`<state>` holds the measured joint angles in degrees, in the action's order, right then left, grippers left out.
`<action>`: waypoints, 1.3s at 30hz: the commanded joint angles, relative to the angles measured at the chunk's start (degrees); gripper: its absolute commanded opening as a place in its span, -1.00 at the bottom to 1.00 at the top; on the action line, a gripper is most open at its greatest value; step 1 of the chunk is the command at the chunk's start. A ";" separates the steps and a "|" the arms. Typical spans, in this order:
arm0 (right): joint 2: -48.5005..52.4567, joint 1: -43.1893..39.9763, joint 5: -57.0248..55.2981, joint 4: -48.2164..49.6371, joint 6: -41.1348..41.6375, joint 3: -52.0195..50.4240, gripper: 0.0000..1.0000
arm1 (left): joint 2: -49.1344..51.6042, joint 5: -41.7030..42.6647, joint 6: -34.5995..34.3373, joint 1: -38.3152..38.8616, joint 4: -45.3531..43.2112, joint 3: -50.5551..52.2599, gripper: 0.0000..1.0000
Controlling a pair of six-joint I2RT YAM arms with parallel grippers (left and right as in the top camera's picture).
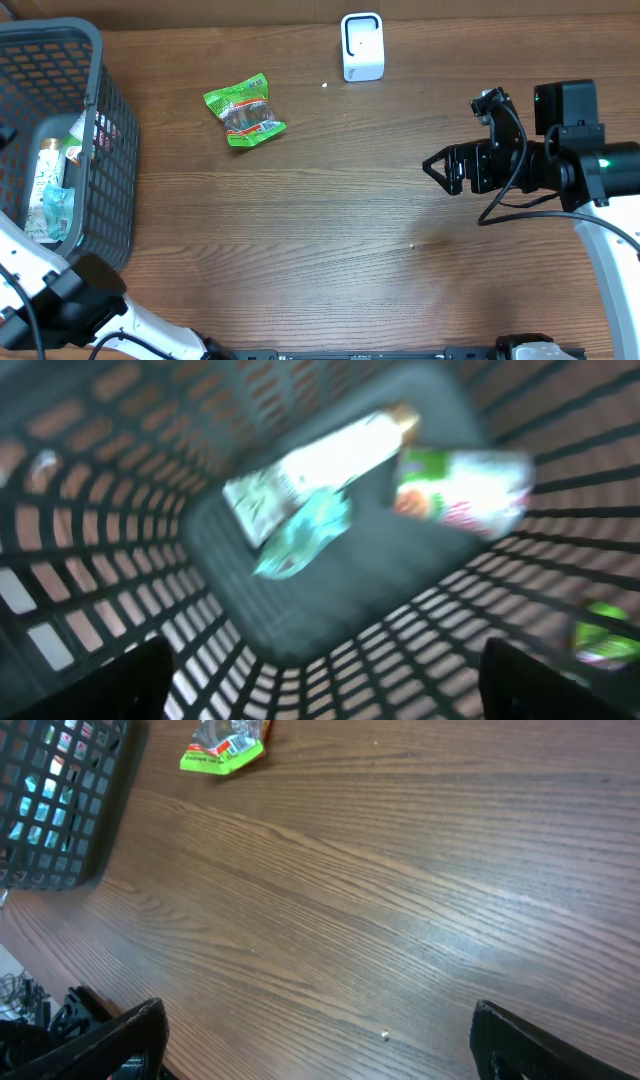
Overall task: Scan the item barcode
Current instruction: 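Reach the left gripper back into the basket for the teal wipes pack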
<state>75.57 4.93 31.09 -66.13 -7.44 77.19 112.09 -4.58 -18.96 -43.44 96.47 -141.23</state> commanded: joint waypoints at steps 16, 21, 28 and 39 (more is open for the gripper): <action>0.04 0.26 0.07 0.24 0.13 1.53 0.94 | 0.42 -0.24 9.42 -6.38 -22.64 41.59 0.76; 0.04 0.26 0.04 0.20 0.13 1.53 0.94 | 0.42 1.73 15.19 -5.92 -32.81 48.43 0.78; 0.04 0.26 -0.11 0.02 0.13 1.53 0.94 | 0.42 1.86 18.12 -4.07 -43.47 56.22 0.46; 0.04 0.26 -0.09 0.00 0.13 1.53 0.94 | 0.39 2.91 15.74 0.26 -43.41 54.07 -0.92</action>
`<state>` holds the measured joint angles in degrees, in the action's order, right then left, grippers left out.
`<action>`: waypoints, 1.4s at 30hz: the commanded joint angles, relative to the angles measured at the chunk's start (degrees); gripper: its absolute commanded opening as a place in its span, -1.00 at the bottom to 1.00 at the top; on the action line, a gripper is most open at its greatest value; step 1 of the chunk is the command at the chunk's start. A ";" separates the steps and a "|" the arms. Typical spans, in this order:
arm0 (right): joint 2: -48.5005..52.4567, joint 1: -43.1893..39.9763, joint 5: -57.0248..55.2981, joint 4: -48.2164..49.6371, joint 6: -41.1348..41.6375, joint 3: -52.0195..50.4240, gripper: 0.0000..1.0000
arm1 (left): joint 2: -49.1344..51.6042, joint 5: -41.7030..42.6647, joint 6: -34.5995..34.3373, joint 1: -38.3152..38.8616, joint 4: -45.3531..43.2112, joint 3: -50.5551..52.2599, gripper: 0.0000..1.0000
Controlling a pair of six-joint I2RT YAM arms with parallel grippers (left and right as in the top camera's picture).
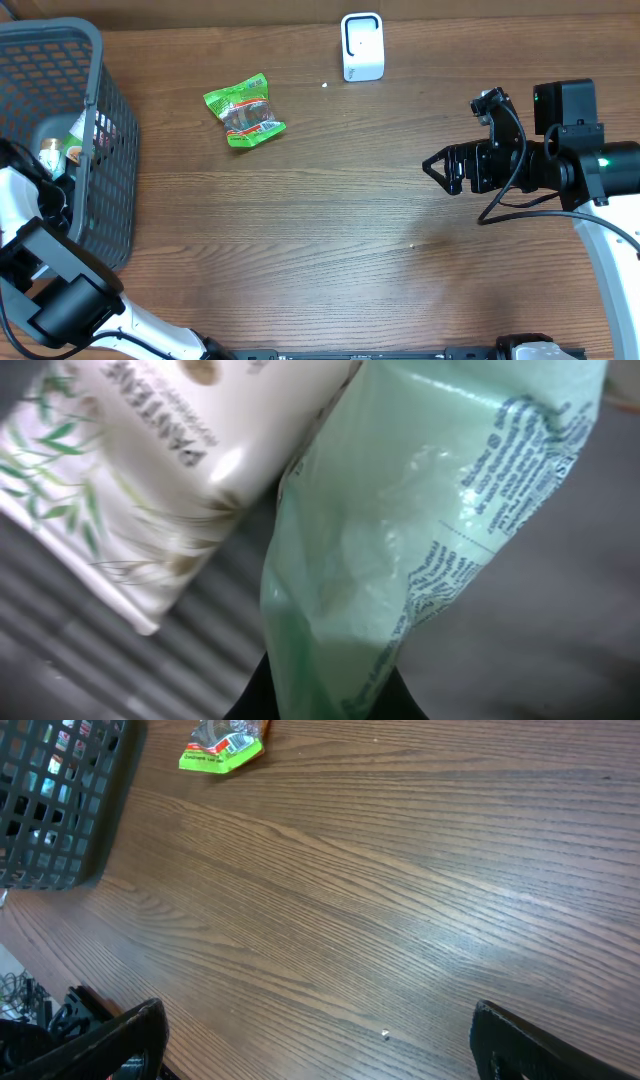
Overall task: Scan the item barcode
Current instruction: 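Reach the left gripper back into the basket for the teal wipes pack, then carry the teal wipes pack past the scanner and drop it on the table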
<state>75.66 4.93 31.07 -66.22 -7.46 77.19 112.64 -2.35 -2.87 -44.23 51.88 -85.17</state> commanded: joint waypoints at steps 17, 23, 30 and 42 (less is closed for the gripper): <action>-0.04 0.26 -0.11 -0.07 0.15 1.53 0.94 | -4.44 16.17 -6.67 8.28 35.60 -54.01 -0.92; -0.04 0.26 -0.09 0.70 0.15 1.53 0.94 | -9.99 18.88 -3.02 21.86 40.72 -57.07 -0.92; -0.04 0.26 -0.11 0.46 0.15 1.53 0.94 | -8.33 20.09 -1.64 45.77 44.44 -52.43 -0.92; -0.04 0.26 -1.01 -0.11 0.13 1.53 0.94 | 0.50 27.04 -10.69 71.12 16.92 -23.08 -0.92</action>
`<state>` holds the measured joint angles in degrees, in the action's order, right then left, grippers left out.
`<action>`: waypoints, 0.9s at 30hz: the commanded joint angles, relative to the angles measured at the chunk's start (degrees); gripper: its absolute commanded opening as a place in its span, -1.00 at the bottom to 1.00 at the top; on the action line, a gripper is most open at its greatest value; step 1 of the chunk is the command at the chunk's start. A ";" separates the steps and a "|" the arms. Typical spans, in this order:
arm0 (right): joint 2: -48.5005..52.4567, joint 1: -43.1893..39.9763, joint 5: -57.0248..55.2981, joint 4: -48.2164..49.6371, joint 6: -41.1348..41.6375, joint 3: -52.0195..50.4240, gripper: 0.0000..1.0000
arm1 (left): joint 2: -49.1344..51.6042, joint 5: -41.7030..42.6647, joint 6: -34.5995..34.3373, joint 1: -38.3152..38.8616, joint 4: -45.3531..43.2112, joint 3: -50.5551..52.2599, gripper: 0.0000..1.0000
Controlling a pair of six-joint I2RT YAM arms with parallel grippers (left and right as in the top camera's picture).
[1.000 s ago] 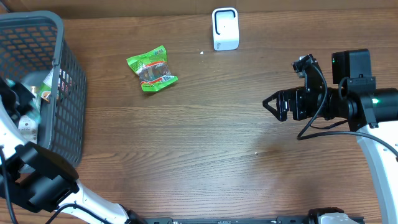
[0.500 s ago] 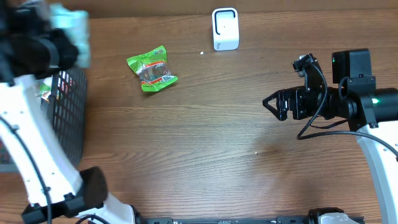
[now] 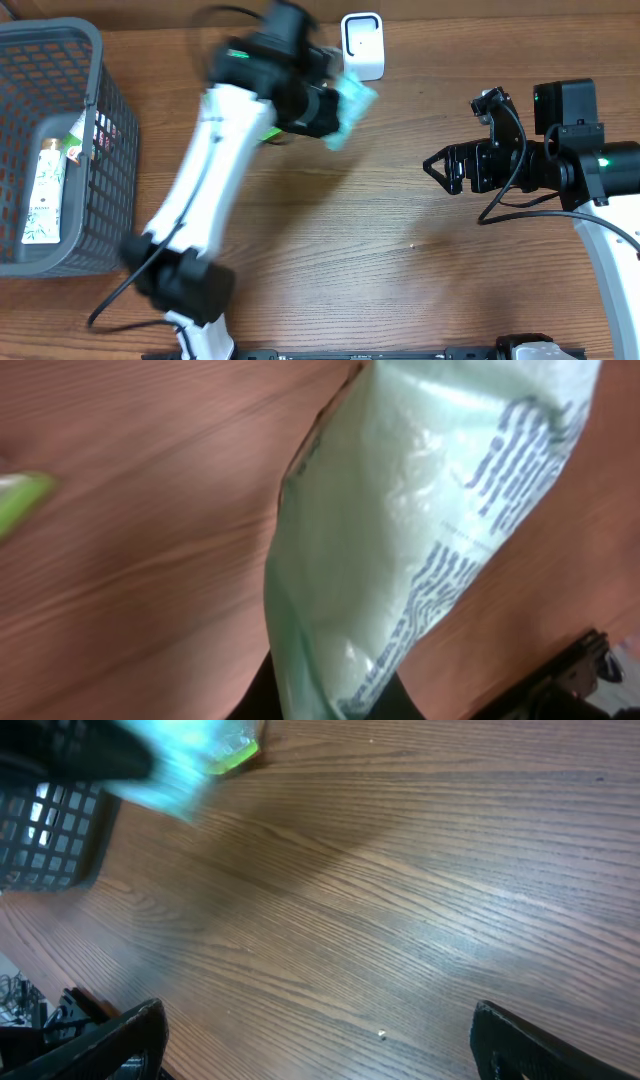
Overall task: Scan the item barcode
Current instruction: 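Carry the teal wipes pack past the scanner and drop it on the table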
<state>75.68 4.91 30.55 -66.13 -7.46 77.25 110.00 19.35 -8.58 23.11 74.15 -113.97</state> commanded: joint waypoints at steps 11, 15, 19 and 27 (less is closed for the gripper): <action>-0.07 0.28 -0.55 -0.87 0.13 1.46 0.94 | 16.09 16.31 -13.60 8.20 -18.05 9.97 -0.75; -0.07 0.28 -1.16 -0.85 0.13 1.46 0.95 | 16.11 16.55 -13.49 8.20 -17.99 9.88 -0.08; -0.07 0.28 -1.14 -0.94 0.13 1.46 0.95 | 15.54 16.20 -9.03 7.23 -16.79 7.74 -0.09; -0.07 0.28 -1.14 -1.09 0.13 1.46 0.95 | 15.34 0.44 -8.09 -5.75 -6.73 -7.30 0.17</action>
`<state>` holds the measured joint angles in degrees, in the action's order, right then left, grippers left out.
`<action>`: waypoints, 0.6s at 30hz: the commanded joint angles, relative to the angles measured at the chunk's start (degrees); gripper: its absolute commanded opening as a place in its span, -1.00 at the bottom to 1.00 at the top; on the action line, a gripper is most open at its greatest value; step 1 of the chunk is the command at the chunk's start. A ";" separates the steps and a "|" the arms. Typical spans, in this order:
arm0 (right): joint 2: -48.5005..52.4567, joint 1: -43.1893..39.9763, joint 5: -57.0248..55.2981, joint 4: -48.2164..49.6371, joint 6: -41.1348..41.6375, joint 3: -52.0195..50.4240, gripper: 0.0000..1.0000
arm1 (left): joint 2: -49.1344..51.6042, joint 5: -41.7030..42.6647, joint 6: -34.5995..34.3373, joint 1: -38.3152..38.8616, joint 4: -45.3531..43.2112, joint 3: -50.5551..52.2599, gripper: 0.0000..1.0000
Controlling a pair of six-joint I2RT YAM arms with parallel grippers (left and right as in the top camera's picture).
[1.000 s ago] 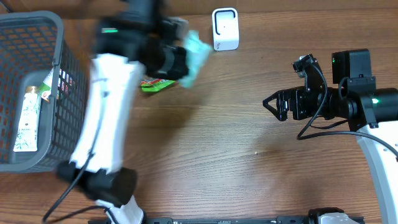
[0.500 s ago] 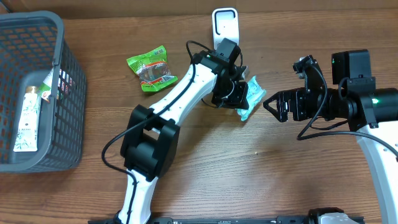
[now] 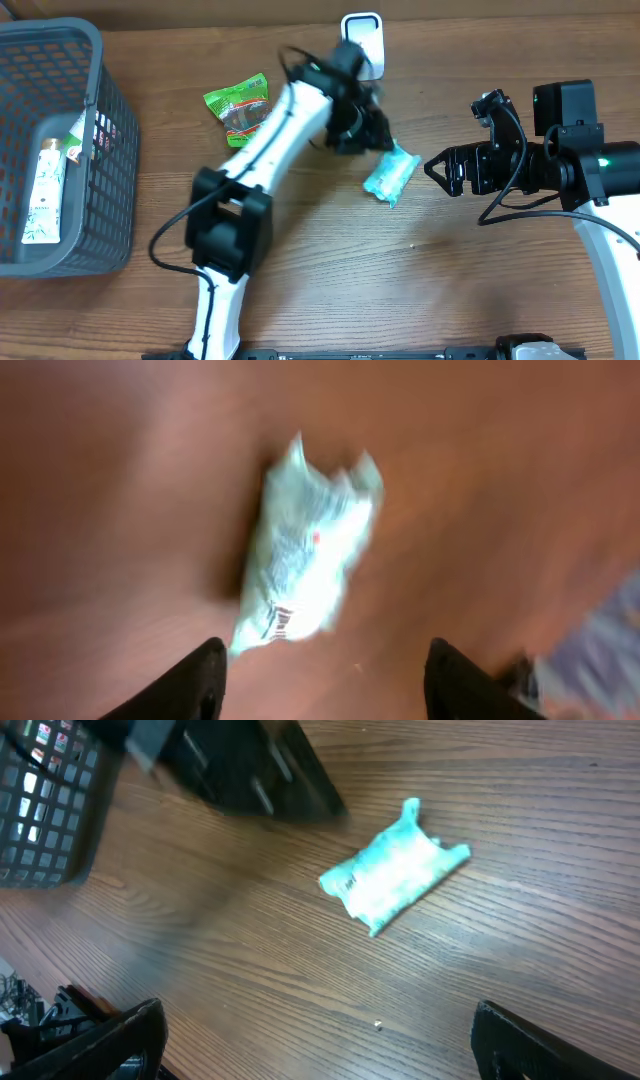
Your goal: Scan the item barcode
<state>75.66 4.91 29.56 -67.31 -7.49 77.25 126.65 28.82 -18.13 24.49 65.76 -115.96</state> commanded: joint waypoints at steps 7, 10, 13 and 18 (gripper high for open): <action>-0.04 0.28 -0.15 0.11 0.15 1.46 0.95 | -1.29 -17.68 2.89 -17.57 2.56 -7.58 0.36; -0.04 0.28 -0.15 0.11 0.15 1.46 0.96 | -1.29 -25.35 3.04 -20.13 1.11 -7.19 0.35; -0.04 0.28 -0.15 0.11 0.15 1.46 0.96 | -1.29 -30.25 5.57 -21.14 -2.19 -6.08 0.32; -0.02 0.28 -0.17 0.11 0.13 1.46 0.96 | -1.29 -33.46 7.10 -21.07 -9.14 -2.27 0.24</action>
<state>75.68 4.93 29.58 -67.33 -7.46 77.25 126.52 0.27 -13.69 3.01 58.54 -120.92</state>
